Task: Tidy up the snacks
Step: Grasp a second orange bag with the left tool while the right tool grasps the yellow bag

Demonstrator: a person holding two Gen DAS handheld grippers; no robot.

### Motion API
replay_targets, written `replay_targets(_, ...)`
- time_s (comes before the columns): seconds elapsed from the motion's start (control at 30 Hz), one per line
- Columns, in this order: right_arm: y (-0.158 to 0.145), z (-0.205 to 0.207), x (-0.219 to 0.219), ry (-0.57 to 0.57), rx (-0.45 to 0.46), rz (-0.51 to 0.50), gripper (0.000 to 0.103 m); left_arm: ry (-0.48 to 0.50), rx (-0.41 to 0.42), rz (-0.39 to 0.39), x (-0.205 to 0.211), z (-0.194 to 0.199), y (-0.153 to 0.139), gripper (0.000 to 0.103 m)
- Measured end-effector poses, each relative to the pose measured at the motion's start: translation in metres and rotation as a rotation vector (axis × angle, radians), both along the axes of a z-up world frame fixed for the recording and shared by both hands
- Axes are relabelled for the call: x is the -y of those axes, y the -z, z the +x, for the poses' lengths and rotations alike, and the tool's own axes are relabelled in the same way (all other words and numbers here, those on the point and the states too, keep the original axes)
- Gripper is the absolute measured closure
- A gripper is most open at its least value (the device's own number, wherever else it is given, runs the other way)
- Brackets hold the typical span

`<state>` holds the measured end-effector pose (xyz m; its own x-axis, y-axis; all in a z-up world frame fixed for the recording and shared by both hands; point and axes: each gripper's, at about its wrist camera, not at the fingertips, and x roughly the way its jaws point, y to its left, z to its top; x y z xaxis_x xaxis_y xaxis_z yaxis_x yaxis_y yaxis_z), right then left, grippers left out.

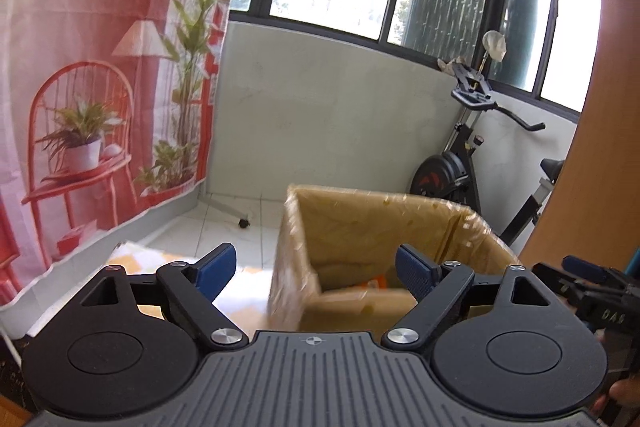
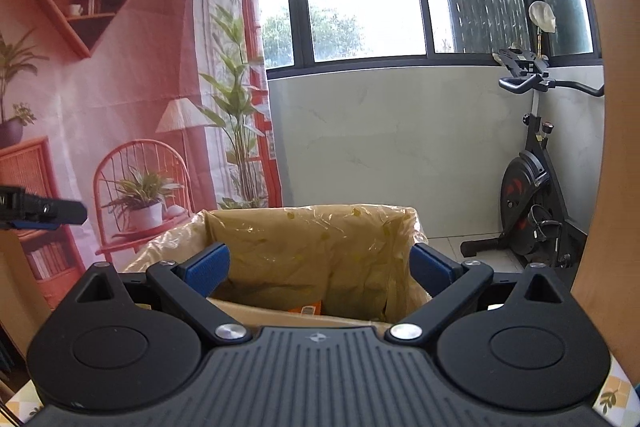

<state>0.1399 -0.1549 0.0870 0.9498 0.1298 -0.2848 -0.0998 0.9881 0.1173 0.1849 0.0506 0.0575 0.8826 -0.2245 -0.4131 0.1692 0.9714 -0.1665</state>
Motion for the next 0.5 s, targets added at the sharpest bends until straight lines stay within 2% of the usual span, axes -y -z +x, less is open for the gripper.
replay_targets(0.23,0.018,-0.038,-0.005,0.015,0.002,-0.009,0.004,0.015,0.004,0.055,-0.016,-0.037,0.027,0.014)
replay_targets(0.5,0.058,-0.081,-0.01,0.073,0.003,-0.018,0.004,0.038,-0.02,0.087,-0.019,-0.058,0.068,0.015)
